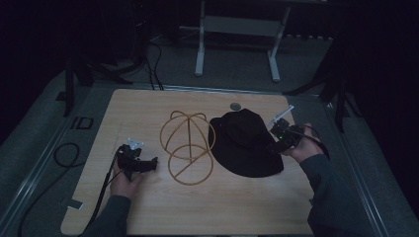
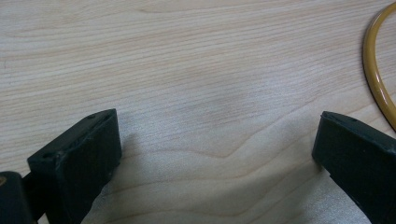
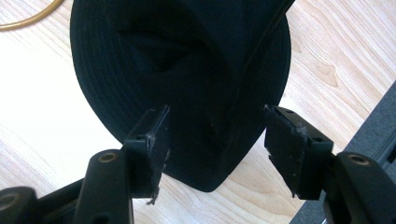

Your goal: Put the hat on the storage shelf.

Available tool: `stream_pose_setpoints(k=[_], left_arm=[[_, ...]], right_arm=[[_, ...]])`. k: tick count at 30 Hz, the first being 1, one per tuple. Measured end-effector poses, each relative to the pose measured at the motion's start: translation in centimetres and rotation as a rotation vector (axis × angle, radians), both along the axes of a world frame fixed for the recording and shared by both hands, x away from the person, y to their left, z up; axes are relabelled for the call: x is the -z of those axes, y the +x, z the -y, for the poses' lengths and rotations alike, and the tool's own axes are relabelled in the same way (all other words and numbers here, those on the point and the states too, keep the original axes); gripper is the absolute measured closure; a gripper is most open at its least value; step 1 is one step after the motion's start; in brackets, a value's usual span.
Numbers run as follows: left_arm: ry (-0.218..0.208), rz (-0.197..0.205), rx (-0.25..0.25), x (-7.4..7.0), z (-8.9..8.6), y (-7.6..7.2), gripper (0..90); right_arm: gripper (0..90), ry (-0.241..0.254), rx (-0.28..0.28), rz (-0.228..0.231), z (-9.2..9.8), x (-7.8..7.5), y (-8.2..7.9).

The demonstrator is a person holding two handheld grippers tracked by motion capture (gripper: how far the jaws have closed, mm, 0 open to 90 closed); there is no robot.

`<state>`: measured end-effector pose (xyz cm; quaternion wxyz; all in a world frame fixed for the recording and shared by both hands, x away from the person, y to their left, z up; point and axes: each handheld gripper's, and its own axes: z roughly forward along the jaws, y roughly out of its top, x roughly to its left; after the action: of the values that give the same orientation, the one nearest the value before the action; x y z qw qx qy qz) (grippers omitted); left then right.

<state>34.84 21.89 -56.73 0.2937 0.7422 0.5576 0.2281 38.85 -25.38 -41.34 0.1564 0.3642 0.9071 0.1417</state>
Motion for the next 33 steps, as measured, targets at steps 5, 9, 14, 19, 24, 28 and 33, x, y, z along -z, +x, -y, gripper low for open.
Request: stream_pose_setpoints(k=[5,9,14,19,24,28,33], left_arm=[[0.0,0.0,0.0,0.0,0.0,0.0,1.5],[0.0,0.0,0.0,0.0,0.0,0.0,1.5],[-0.001,0.0,-0.001,0.0,0.0,0.0,1.5],[-0.001,0.0,-0.001,0.0,0.0,0.0,1.5],[-0.001,0.0,-0.001,0.0,0.0,0.0,1.5],[-0.001,0.001,-0.001,0.0,0.0,0.0,1.5],[-0.001,0.0,-0.001,0.0,0.0,0.0,1.5]], right_arm=[[37.8,-0.006,-0.009,-0.027,-0.4,0.1,1.0],[38.5,-0.004,-0.016,-0.047,-0.7,0.4,1.7],[42.5,-0.005,-0.038,-0.073,-1.2,0.8,2.4],[45.8,0.001,-0.041,-0.096,-1.5,1.1,3.1],[47.5,-0.002,-0.037,-0.139,-1.9,1.8,4.3],[47.7,0.01,-0.03,-0.162,-1.9,2.1,5.0],[49.2,0.019,-0.01,-0.224,-1.7,2.9,6.2]])
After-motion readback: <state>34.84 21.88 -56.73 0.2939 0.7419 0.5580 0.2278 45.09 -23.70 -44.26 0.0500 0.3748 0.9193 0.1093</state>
